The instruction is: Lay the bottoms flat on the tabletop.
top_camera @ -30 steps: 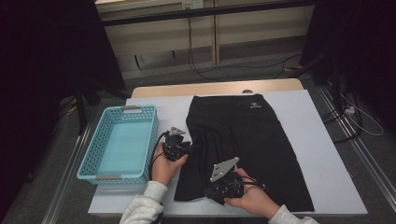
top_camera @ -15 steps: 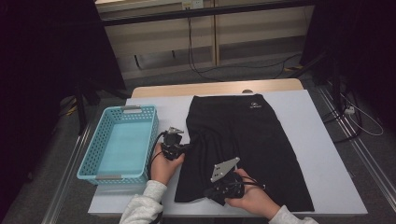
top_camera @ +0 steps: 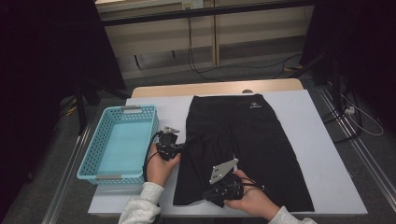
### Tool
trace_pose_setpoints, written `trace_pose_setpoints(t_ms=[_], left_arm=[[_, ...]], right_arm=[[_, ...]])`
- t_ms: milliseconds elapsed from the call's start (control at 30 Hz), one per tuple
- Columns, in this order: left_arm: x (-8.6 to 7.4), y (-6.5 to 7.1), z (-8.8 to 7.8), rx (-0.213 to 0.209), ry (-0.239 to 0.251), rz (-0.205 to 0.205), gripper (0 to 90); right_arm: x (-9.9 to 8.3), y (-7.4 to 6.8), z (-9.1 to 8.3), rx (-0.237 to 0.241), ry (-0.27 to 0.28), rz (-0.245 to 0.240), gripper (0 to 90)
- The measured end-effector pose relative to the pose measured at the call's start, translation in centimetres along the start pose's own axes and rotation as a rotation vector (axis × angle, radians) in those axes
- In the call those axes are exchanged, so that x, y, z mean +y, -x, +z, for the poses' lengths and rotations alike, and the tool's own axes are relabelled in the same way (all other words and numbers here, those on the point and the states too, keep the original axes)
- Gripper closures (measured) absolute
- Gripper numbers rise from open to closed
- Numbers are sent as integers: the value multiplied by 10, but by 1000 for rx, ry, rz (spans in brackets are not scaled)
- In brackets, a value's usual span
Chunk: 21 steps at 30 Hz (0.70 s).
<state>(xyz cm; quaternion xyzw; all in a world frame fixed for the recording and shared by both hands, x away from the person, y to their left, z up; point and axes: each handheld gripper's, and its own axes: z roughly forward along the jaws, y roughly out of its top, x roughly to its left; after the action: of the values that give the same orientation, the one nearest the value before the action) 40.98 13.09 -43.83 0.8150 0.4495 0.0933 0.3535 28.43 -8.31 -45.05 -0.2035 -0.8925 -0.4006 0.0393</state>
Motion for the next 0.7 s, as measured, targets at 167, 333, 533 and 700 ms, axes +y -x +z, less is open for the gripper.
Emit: trace_pose_setpoints(t_ms=[167, 333, 533, 700], left_arm=[[1, 1, 0, 8, 13, 4, 876], [3, -2, -3, 33, 59, -4, 788], [1, -5, 5, 62, 51, 2, 674], [-2, -7, 11, 50, 27, -13, 665]], right_arm=[[0, 0, -2, 18, 7, 0, 888], [0, 0, -3, 32, 3, -3, 888], [-1, -3, -6, 31, 6, -6, 886], [-1, -4, -4, 40, 2, -16, 886]])
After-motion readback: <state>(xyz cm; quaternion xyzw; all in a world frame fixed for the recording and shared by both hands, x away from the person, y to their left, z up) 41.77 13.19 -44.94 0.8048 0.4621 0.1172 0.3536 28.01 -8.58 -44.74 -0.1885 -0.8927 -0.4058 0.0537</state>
